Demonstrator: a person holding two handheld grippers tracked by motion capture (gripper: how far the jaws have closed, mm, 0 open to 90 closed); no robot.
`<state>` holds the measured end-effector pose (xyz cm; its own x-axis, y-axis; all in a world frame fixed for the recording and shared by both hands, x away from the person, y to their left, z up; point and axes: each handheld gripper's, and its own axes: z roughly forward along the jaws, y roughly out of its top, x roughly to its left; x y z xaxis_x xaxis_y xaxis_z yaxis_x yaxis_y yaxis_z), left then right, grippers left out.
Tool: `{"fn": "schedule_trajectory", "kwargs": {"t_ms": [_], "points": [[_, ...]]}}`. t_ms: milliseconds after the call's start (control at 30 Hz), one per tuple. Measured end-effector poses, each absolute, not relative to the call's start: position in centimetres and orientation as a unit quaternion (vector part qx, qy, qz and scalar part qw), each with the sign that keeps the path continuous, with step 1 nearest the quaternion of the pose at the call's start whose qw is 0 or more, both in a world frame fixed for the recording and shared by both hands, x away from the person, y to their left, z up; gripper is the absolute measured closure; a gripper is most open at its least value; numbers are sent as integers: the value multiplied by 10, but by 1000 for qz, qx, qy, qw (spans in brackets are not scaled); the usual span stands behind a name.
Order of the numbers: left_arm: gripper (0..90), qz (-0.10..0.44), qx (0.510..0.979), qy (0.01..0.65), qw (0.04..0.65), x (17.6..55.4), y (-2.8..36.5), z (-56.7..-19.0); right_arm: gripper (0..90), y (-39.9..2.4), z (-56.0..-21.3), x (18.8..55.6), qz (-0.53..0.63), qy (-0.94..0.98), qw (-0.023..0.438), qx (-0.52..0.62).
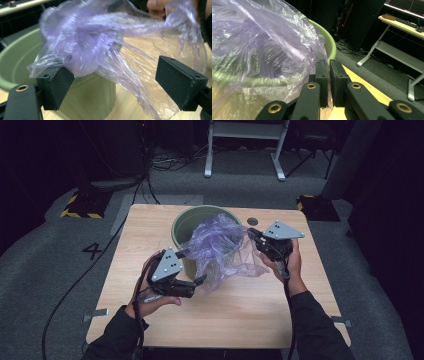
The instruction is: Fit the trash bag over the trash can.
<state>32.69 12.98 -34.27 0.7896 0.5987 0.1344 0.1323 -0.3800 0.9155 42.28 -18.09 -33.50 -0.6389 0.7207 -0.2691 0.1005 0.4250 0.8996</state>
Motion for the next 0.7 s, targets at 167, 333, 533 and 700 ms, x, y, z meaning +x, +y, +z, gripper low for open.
{"fn": "schedule_trajectory", "kwargs": {"t_ms": [167, 333, 533, 700], "points": [[204, 252, 793, 260, 490, 332, 126, -346, 745, -182, -334, 420, 472, 773, 333, 263], [427, 273, 786, 269, 485, 336, 129, -349, 557, -182, -330, 415, 482, 775, 325, 250], [672, 278, 788, 265, 481, 337, 136, -349, 404, -188, -317, 407, 489, 764, 337, 252], [829, 278, 794, 257, 476, 338, 140, -351, 376, -198, -309, 401, 490, 758, 344, 259]]}}
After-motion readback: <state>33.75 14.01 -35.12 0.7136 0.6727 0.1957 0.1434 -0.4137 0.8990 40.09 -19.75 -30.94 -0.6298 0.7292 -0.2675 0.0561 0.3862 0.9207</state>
